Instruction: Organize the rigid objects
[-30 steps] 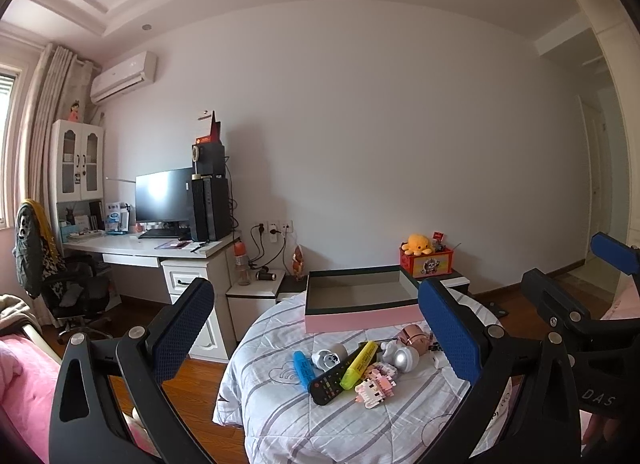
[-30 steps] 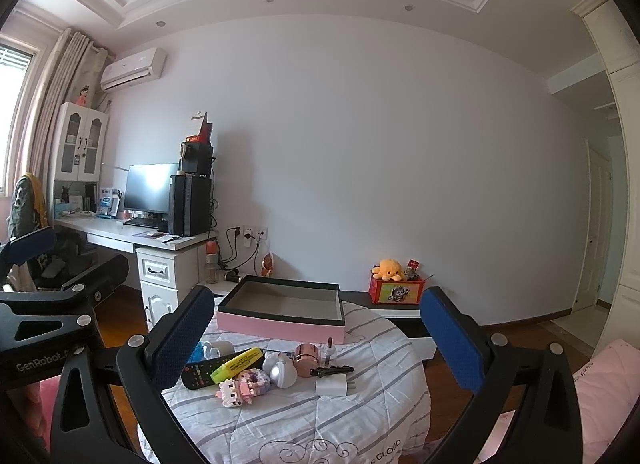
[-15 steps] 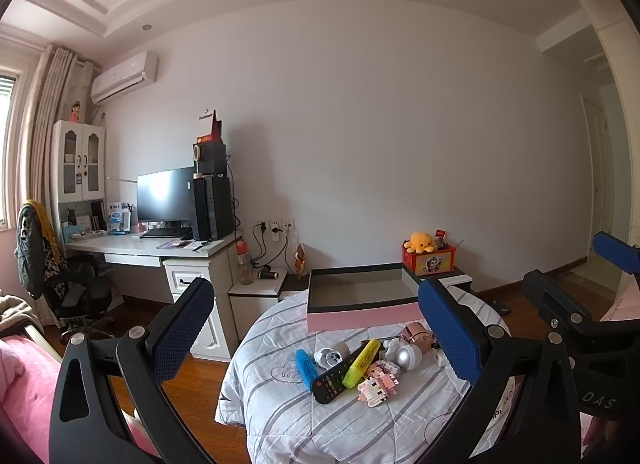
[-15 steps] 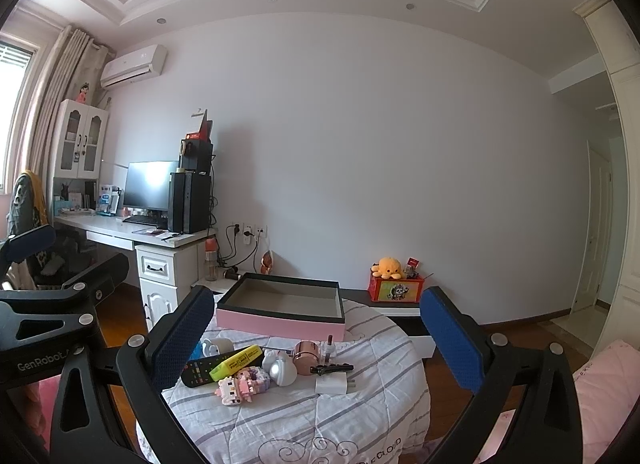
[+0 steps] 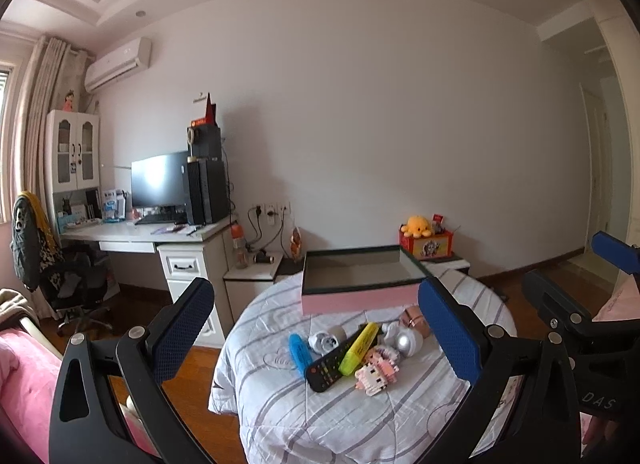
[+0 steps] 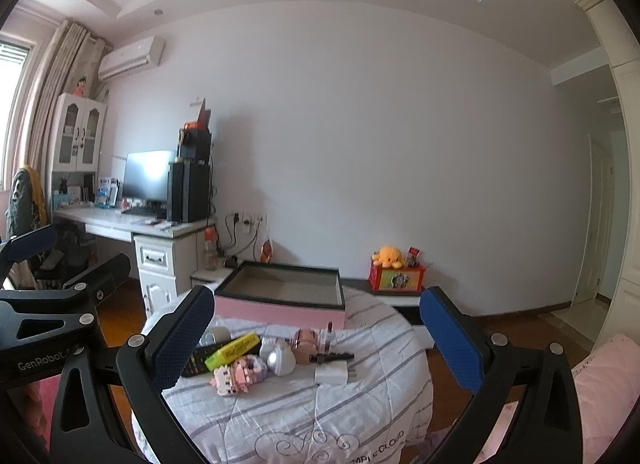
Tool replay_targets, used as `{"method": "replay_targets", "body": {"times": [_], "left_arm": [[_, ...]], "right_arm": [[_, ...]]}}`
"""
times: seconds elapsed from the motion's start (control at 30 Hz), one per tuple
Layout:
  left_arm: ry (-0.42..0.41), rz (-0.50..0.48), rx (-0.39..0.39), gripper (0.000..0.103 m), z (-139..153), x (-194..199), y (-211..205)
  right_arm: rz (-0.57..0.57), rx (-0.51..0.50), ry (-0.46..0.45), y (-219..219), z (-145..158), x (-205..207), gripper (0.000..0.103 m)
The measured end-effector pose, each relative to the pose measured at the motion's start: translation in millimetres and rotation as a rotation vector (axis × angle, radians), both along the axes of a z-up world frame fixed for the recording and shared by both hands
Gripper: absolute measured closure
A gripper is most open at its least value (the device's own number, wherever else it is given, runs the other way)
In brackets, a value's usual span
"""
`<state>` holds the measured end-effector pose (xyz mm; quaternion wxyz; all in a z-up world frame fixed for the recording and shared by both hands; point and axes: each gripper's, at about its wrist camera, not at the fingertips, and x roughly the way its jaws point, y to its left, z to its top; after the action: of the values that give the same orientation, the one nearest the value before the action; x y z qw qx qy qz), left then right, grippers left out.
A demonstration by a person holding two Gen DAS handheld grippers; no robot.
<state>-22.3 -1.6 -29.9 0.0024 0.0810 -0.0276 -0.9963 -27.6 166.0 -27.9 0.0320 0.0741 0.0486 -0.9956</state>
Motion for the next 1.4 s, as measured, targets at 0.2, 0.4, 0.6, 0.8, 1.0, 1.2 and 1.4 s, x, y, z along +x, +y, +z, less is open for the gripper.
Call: {"method": "replay_targets", "body": {"times": [0.2,0.4,0.6,0.8,1.0,1.2,1.4], "left_arm": [[-0.134,-0.056,0.050,0.000,-43,-39,-13],[-0.296,-0.020,0.075,0.000,-97,-85,-23],[-0.398,-0.045,0.079,0.000,-129,-115,-13],[-0.455,-0.065,0.052,0.000,-143,-127,3],[-0.484,-0.052,-0.001,0.000,-151,-138,27],[-0.477,-0.092,-0.019,0.000,-151,-147,51],[-0.503,-0.106,-0.026,0.017,-155,-167,57]], "right_arm": [[0.023,0.031,-0.104,-1,-40,-35,0.000],[0.042,0.035,-0.260,0,-94,-82,0.000],[0.019,0.049,-0.361,12,-132,-114,0.000],[-0.008,0.043,-0.391,30,-149,-128,0.000],[-0.021,0.032,-0.421,48,-164,-140,0.000],[-0.019,-0.004,-0.431,63,-169,-148,0.000],[0.005,-0.034,-0.430,71,-171,-150,0.000]]}}
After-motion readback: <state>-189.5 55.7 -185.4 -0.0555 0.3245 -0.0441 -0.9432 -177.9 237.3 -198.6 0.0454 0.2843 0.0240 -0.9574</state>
